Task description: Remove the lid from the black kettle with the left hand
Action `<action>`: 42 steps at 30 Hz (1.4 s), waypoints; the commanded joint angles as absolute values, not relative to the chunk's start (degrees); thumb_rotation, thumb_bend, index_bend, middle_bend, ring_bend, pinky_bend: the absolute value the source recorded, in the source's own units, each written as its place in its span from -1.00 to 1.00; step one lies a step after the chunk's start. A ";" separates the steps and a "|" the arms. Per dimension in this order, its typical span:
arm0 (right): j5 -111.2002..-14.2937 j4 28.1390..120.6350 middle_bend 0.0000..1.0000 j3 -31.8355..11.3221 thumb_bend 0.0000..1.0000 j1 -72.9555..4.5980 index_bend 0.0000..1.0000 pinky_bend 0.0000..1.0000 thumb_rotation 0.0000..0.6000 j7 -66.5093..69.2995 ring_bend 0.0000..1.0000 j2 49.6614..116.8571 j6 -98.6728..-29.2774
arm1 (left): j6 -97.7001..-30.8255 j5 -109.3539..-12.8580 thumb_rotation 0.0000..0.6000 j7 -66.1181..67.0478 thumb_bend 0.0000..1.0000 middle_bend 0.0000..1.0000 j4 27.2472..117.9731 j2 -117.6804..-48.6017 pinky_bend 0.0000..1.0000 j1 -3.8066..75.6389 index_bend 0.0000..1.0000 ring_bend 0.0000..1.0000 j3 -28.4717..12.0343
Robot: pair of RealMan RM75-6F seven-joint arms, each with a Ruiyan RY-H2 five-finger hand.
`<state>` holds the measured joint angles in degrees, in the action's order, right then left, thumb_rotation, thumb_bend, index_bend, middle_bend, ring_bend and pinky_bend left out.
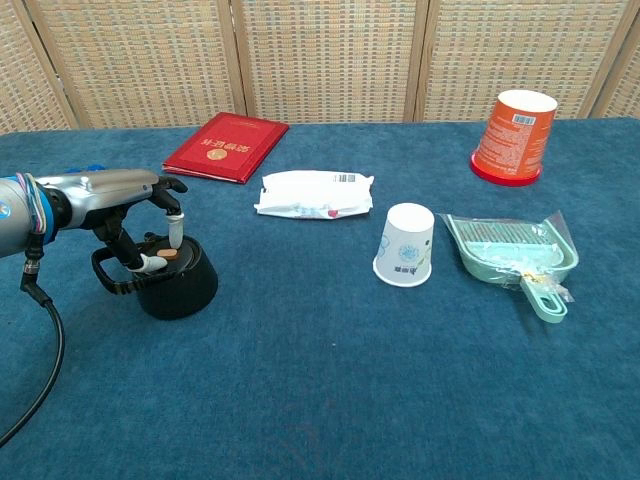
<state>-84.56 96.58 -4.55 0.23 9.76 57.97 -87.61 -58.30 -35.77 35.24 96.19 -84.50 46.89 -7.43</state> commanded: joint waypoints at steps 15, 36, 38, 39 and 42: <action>-84.66 96.43 -1.00 -4.55 -1.00 0.31 -1.00 -1.00 1.00 10.36 -1.00 57.90 -87.82 | -60.01 -35.67 1.00 34.96 -0.18 -1.00 96.79 -84.13 -1.00 47.25 0.23 -1.00 -7.63; -85.11 97.04 -1.00 -4.17 -1.00 0.24 -1.00 -1.00 1.00 8.75 -1.00 58.24 -87.71 | -51.83 -45.53 1.00 17.68 -0.18 -1.00 88.91 -75.77 -1.00 40.39 0.23 -1.00 -6.04; -85.15 97.13 -1.00 -4.14 -1.00 0.25 -1.00 -1.00 1.00 8.52 -1.00 58.27 -87.75 | -51.06 -48.84 1.00 14.79 -0.18 -1.00 86.51 -76.83 -1.00 39.06 0.23 -1.00 -4.93; -85.16 97.15 -1.00 -4.11 -1.00 0.26 -1.00 -1.00 1.00 8.45 -1.00 58.28 -87.74 | -50.69 -50.11 1.00 13.54 -0.18 -1.00 85.59 -77.31 -1.00 38.56 0.23 -1.00 -4.55; -85.22 97.23 -1.00 -4.05 -1.00 0.24 -1.00 -1.00 1.00 8.28 -1.00 58.33 -87.71 | -50.19 -52.74 1.00 11.20 -0.18 -1.00 83.10 -78.61 -1.00 37.48 0.23 -1.00 -3.72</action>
<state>-85.22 97.22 -4.05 0.24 8.27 58.33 -87.71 -51.17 -50.78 13.10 85.16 -77.34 38.85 -4.90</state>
